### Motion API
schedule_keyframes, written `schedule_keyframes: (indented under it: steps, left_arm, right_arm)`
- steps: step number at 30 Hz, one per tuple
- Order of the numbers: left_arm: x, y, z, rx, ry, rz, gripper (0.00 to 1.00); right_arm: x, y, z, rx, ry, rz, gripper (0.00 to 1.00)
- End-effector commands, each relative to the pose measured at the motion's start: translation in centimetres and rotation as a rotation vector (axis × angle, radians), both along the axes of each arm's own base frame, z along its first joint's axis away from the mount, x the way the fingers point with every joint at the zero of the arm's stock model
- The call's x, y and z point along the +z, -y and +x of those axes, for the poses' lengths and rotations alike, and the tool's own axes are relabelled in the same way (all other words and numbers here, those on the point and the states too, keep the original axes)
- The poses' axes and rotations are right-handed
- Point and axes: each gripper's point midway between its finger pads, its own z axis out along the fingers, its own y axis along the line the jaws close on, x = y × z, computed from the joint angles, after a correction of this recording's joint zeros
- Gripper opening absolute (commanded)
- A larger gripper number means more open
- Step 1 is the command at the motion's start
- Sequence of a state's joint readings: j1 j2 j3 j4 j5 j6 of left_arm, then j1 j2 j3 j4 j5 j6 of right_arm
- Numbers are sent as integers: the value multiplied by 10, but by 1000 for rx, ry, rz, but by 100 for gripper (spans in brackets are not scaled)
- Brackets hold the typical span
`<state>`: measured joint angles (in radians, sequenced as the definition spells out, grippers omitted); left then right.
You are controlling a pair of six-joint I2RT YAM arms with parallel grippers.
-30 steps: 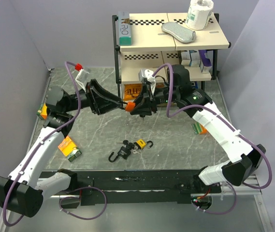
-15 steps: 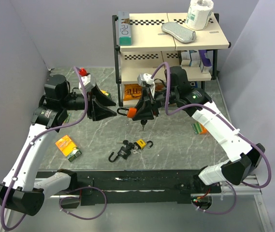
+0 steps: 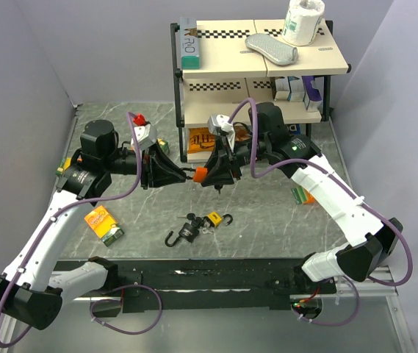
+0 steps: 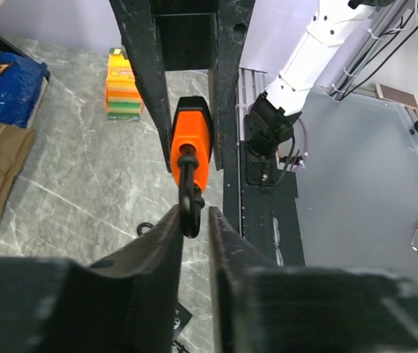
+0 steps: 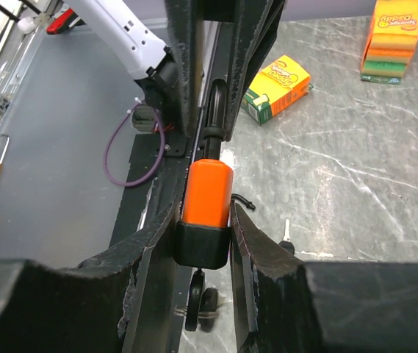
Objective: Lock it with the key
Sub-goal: Lock the lock.
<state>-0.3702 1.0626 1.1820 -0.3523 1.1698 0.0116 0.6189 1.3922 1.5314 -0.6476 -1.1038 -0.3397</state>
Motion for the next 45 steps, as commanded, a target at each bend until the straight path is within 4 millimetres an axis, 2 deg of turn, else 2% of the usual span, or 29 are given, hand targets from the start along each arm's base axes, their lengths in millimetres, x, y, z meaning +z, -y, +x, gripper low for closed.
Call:
schedule_keyframes:
  steps: [1, 5, 8, 14, 20, 27, 35, 40, 43, 44, 45]
  left_arm:
    - [11, 1, -5, -23, 62, -27, 21]
    - [9, 1, -4, -18, 63, -22, 7]
    - [8, 5, -6, -29, 64, -19, 1]
    - [6, 20, -12, -54, 20, -44, 1]
    - [-11, 31, -15, -86, -39, -37, 1]
    - [-24, 42, -19, -125, -78, -28, 1]
    - [-35, 55, -21, -167, -94, -21, 1]
    - [-36, 49, -17, -138, -124, -8, 1]
    - [-27, 32, -5, -80, -143, -43, 1]
    - [-24, 22, 6, -36, -151, -60, 1]
    - [-23, 17, 9, -22, -153, -64, 1]
  right_arm:
    - [26, 0, -10, 49, 81, 65, 0]
    - [26, 0, -9, 50, 85, 67, 0]
    - [27, -2, -8, 46, 81, 70, 0]
    - [28, -9, -5, 51, 81, 79, 0]
    - [34, -19, -3, 57, 74, 98, 0]
    - [38, -29, 4, 61, 93, 114, 0]
    - [43, -39, 3, 92, 98, 132, 0]
    - [34, -35, 3, 86, 93, 100, 0]
    - [23, -23, 8, 55, 66, 72, 0]
    - [22, -19, 9, 42, 59, 69, 10]
    - [19, -15, 11, 31, 52, 62, 15]
